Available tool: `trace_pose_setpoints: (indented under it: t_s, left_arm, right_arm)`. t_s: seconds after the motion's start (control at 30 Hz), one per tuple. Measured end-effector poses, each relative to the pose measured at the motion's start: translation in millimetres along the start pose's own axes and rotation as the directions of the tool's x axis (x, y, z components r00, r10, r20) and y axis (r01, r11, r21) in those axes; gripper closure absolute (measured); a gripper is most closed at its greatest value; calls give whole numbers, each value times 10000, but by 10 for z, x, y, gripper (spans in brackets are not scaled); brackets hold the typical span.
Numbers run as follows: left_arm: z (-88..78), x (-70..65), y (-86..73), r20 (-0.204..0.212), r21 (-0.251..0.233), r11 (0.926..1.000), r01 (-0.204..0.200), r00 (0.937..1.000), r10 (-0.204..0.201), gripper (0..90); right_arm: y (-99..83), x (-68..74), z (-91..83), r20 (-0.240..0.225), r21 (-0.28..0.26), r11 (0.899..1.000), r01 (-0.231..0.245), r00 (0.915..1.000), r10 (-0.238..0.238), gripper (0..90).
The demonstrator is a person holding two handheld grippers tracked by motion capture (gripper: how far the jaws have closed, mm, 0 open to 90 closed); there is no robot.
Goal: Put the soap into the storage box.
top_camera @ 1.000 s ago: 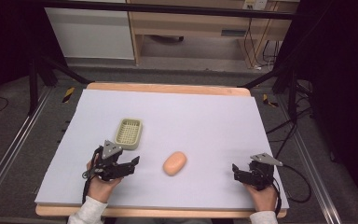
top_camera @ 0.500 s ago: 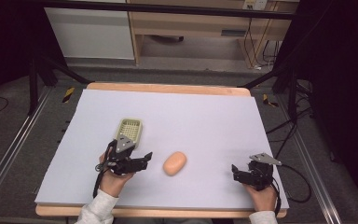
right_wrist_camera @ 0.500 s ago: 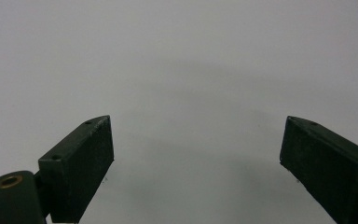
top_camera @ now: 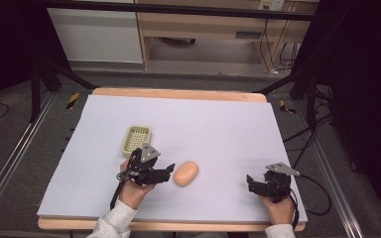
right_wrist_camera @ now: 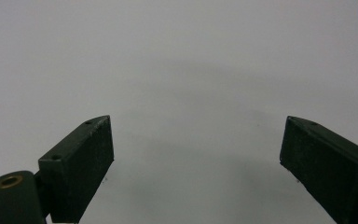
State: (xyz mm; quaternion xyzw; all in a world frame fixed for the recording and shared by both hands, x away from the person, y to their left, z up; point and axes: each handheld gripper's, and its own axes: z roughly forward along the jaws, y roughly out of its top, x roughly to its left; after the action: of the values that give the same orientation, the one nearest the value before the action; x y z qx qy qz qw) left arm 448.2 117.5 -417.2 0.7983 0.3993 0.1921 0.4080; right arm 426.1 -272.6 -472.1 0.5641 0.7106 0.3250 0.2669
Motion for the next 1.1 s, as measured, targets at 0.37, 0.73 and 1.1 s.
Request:
trace_pose_setpoints:
  t_s: [0.37,0.73,1.1]
  left_arm:
    - [120,-138,55,439,206,9992,-352,9984,343,305]
    - [233,-259,93,622,623,9962,-612,9964,573,280]
    - [387,-347,88,668,1024,9909,-877,9945,811,262]
  right_arm:
    - [-2,-8,-7,-90,-25,9999,-143,9999,143,99]
    - [1,-1,-9,-107,-3,9999,-139,9998,139,99]
    - [2,-4,-4,-126,-8,10000,-94,9999,94,99]
